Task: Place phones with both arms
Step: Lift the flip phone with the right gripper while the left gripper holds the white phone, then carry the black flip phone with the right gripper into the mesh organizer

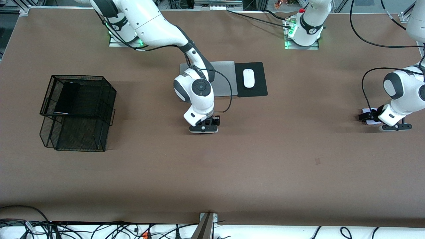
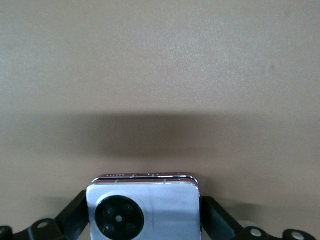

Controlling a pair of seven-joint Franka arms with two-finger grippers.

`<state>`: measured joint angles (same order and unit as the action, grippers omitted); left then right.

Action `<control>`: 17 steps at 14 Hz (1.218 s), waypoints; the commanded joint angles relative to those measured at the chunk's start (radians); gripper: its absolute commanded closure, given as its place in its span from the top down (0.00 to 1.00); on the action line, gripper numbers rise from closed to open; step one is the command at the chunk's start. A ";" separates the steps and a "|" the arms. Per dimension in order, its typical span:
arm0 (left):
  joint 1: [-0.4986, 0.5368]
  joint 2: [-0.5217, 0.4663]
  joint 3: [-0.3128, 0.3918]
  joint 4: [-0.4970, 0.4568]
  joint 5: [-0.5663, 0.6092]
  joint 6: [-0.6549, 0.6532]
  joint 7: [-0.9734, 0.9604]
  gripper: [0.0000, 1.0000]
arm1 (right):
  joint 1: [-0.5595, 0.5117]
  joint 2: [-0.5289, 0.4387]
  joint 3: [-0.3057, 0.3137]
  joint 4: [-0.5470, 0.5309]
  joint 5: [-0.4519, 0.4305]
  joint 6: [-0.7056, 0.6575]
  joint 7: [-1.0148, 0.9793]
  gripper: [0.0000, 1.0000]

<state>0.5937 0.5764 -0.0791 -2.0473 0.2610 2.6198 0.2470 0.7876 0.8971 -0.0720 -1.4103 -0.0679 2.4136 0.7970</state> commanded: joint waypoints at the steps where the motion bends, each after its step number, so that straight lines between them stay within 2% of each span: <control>1: 0.002 0.030 -0.005 0.009 0.003 0.022 -0.020 0.79 | 0.004 -0.020 -0.003 -0.015 -0.010 -0.008 -0.018 0.02; 3: 0.000 0.030 -0.005 0.010 0.003 0.020 -0.020 0.58 | 0.002 -0.064 -0.011 -0.015 -0.010 -0.066 -0.022 0.02; 4: 0.000 0.030 -0.005 0.013 0.003 0.020 -0.020 0.49 | 0.001 -0.105 -0.035 -0.013 -0.010 -0.126 -0.028 0.03; 6: 0.000 0.030 -0.004 0.015 0.004 0.020 -0.018 0.36 | -0.007 -0.197 -0.069 -0.013 -0.003 -0.280 -0.073 0.05; 8: -0.002 0.030 -0.004 0.016 0.004 0.017 -0.018 0.33 | -0.031 -0.282 -0.101 -0.015 0.007 -0.428 -0.174 0.05; 14: -0.012 0.025 -0.008 0.065 0.009 0.003 -0.018 0.30 | -0.233 -0.483 -0.110 -0.039 0.034 -0.730 -0.508 0.05; 16: -0.014 0.025 -0.011 0.090 0.009 -0.023 -0.018 0.30 | -0.292 -0.559 -0.150 -0.115 0.042 -0.751 -0.638 0.05; 17: -0.017 0.019 -0.011 0.098 0.009 -0.044 -0.018 0.30 | -0.292 -0.601 -0.199 -0.171 0.042 -0.745 -0.688 0.05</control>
<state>0.5872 0.5777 -0.0897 -2.0007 0.2610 2.6149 0.2413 0.5153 0.4052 -0.2261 -1.4479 -0.0457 1.6647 0.2073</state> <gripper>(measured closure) 0.150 0.194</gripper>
